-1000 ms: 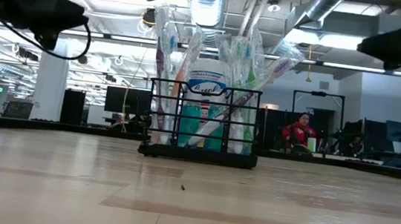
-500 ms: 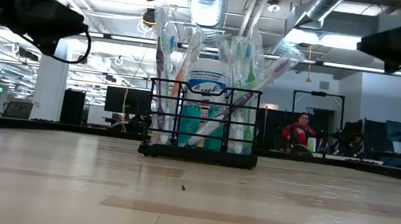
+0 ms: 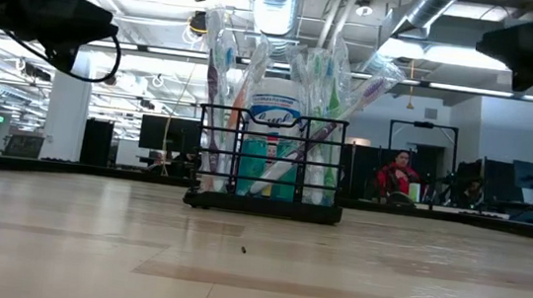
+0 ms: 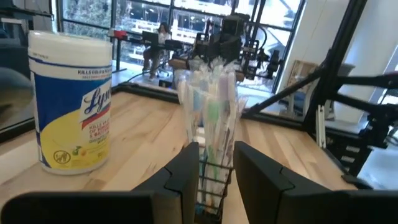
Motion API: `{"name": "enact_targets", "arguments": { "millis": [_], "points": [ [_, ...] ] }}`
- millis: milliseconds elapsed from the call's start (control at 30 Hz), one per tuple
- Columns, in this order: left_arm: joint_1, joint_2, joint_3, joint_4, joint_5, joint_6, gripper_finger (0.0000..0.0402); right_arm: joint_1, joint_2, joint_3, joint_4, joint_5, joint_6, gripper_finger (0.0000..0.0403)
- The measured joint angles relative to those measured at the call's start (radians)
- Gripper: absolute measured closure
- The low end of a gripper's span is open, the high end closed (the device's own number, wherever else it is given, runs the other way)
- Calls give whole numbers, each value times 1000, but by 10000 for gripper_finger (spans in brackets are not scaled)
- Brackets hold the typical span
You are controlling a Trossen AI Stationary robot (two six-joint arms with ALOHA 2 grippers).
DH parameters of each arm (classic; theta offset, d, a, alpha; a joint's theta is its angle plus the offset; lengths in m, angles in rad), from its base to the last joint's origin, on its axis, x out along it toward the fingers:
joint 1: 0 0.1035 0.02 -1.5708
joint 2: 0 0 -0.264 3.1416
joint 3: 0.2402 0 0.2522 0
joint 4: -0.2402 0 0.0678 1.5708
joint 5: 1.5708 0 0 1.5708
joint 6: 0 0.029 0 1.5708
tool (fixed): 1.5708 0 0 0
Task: Pick & Place toothbrushing station
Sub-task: Return to Home Position
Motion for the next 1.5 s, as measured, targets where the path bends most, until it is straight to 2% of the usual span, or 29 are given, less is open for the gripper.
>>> {"name": "enact_targets", "arguments": {
  "millis": [300,400,500,1033,1500],
  "points": [
    [183,-117,0,6,11,0,306,-6,0,-187,213,-13,0,317],
    [237,-172,0,8,11,0,306,-6,12,-199,285,-10,3,317],
    [270,-176,0,30,8,0,306,-8,14,-199,279,-9,1,317],
    [277,-168,-1,52,5,0,306,-253,1,-200,251,-16,0,317],
    [277,-163,-1,55,5,0,306,-287,1,-201,252,-16,0,317]
  ]
}}
